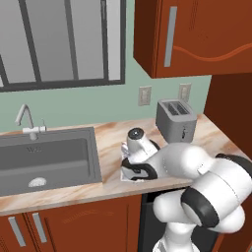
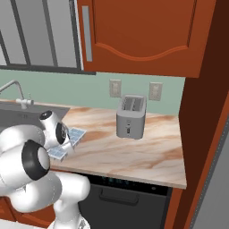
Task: The ice cube tray has been filled with water. Take the tray and place it in the freezer to make ice. Close the freezer door after placing the tray.
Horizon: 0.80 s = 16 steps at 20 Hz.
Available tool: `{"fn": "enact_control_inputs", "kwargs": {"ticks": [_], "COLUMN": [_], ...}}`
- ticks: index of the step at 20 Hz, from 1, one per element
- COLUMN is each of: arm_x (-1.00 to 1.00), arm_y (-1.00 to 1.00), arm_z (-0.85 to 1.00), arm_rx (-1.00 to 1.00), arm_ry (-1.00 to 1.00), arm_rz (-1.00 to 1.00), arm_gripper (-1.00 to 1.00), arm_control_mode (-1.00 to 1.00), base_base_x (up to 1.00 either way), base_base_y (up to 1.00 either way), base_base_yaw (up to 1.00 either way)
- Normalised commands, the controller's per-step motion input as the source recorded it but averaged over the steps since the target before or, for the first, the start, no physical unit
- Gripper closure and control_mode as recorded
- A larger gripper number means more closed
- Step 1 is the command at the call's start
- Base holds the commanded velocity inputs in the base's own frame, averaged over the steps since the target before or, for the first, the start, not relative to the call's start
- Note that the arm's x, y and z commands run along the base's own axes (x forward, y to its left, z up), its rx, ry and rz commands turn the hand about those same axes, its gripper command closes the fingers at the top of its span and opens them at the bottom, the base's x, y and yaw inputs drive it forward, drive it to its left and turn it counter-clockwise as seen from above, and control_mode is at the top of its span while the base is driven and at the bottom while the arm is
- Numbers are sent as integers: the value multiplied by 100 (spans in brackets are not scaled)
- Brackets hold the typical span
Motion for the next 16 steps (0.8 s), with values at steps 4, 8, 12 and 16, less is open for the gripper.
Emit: {"fn": "enact_control_inputs", "kwargs": {"ticks": [4, 8, 12, 16], "arm_x": [-44, -68, -91, -100], "arm_y": [81, 64, 54, 37], "arm_z": [0, -1, -12, -18], "arm_rx": [4, 3, 3, 1], "arm_ry": [26, 25, 24, 19], "arm_rz": [-5, -2, -2, -1], "arm_gripper": [-100, -100, -100, -100], "arm_control_mode": [-100, -100, -100, -100], "base_base_x": [0, 0, 0, 0], "base_base_y": [0, 0, 0, 0], "base_base_yaw": [0, 0, 0, 0]}}
